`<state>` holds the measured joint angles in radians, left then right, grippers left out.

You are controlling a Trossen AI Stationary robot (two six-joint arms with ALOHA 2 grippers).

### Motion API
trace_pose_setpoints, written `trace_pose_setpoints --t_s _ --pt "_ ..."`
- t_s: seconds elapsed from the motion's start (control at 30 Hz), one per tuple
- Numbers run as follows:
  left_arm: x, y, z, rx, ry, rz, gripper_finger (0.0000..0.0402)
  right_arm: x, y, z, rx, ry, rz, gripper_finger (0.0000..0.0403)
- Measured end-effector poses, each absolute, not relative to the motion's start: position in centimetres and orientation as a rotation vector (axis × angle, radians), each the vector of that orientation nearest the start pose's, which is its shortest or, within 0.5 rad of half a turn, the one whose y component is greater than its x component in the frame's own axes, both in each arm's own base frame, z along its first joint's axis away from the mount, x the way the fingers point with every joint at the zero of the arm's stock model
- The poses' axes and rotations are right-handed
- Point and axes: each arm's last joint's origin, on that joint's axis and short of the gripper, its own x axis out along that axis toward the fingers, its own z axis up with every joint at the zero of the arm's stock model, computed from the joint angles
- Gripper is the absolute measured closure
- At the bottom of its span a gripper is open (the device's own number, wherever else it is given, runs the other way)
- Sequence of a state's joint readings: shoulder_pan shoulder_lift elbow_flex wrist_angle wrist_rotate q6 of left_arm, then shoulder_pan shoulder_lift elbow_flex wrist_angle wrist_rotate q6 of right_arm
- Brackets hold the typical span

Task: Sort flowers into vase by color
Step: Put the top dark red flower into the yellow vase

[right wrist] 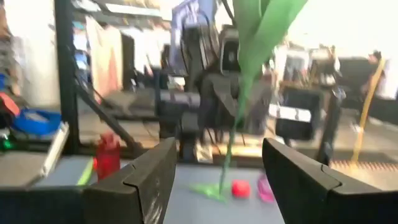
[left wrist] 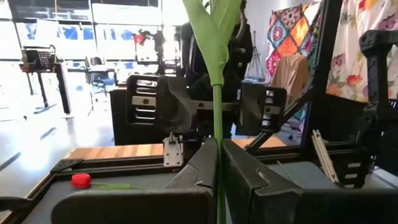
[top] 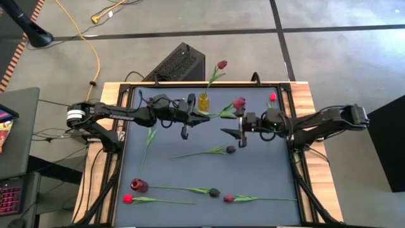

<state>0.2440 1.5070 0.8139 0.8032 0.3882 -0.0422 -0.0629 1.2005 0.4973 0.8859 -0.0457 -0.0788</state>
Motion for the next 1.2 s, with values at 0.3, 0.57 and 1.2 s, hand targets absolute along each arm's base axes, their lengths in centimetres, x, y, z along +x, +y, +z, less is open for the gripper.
trace_pose_setpoints --t_s 0.3,0.57,1.2 --pt "31.7 6.7 26.7 -0.008 -0.100 -0.141 0.0402 27.0 -3.7 25.6 -0.056 -0.218 0.022 0.0138" --pt "31.7 6.7 26.6 -0.011 -0.092 -0.140 0.0402 28.8 -3.9 26.1 -0.073 -0.221 0.032 0.0138" --pt "31.7 6.8 26.7 -0.008 -0.103 -0.093 0.0402 28.7 -3.9 26.6 -0.099 -0.269 0.018 0.0337"
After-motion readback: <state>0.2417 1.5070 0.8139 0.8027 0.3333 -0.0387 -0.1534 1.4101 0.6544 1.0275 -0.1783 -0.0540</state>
